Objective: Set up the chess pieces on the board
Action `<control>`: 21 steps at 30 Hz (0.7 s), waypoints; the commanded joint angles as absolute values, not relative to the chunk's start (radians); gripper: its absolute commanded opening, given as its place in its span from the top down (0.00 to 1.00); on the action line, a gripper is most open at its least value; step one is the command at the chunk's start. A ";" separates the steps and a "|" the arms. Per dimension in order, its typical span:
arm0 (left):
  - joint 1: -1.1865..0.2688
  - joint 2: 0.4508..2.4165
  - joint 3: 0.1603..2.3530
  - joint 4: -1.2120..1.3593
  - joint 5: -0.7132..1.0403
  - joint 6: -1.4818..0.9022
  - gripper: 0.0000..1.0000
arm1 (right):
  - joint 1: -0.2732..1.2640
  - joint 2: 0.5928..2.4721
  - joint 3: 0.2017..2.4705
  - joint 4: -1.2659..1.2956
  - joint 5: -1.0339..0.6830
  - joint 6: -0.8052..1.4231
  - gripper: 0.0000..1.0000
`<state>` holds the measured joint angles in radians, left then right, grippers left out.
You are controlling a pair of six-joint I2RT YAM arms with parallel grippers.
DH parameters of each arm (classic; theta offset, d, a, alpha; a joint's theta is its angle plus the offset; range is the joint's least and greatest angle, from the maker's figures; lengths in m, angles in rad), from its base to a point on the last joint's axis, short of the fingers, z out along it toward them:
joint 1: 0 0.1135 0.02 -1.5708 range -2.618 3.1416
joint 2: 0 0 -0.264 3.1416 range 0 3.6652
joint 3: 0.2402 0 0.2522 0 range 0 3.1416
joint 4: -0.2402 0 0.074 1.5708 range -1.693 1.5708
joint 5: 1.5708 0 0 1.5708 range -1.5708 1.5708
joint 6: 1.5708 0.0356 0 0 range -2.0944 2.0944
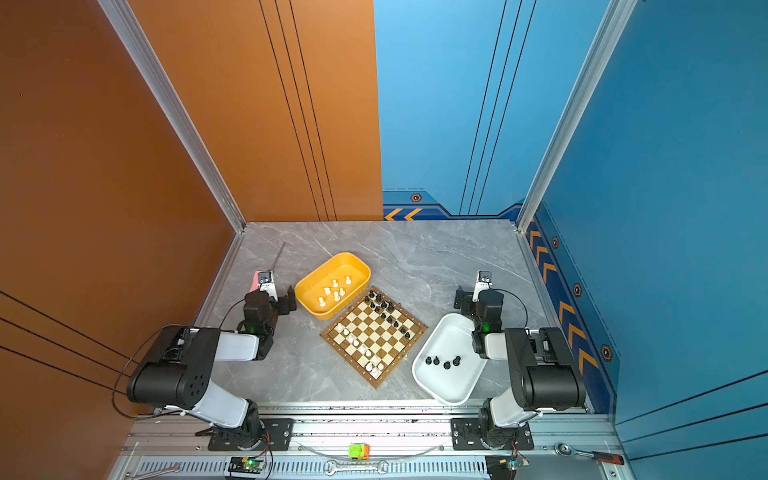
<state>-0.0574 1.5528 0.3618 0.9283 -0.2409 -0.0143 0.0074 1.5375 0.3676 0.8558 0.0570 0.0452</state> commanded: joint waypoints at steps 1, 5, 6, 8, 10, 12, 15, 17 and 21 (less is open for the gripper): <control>-0.049 1.561 0.381 0.916 -0.216 0.003 0.02 | 0.012 1.533 0.387 0.854 0.072 0.057 0.00; -0.049 1.561 0.380 0.916 -0.216 0.002 0.02 | 0.017 1.532 0.387 0.856 0.083 0.053 0.00; -0.049 1.561 0.381 0.917 -0.216 0.003 0.02 | 0.018 1.532 0.386 0.856 0.084 0.052 0.00; -0.049 1.561 0.383 0.916 -0.215 0.003 0.02 | 0.018 1.532 0.385 0.856 0.086 0.052 0.00; -0.045 1.561 0.386 0.904 -0.184 0.004 0.01 | 0.023 1.532 0.387 0.854 0.107 0.053 0.00; -0.043 1.560 0.385 0.904 -0.182 0.004 0.01 | 0.031 1.529 0.391 0.845 0.129 0.052 0.00; -0.044 1.560 0.385 0.903 -0.182 0.004 0.02 | 0.039 1.522 0.398 0.834 0.171 0.058 0.00; -0.047 1.558 0.386 0.905 -0.187 0.003 0.02 | 0.052 1.483 0.434 0.752 0.228 0.060 0.00; -0.063 1.517 0.436 0.797 -0.227 0.015 0.02 | 0.073 1.389 0.671 0.241 0.390 0.099 0.00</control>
<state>-0.0540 1.5505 0.3782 0.8879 -0.2092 -0.0074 0.0628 1.4635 0.5064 0.5797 0.2382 0.0563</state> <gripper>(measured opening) 0.980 0.997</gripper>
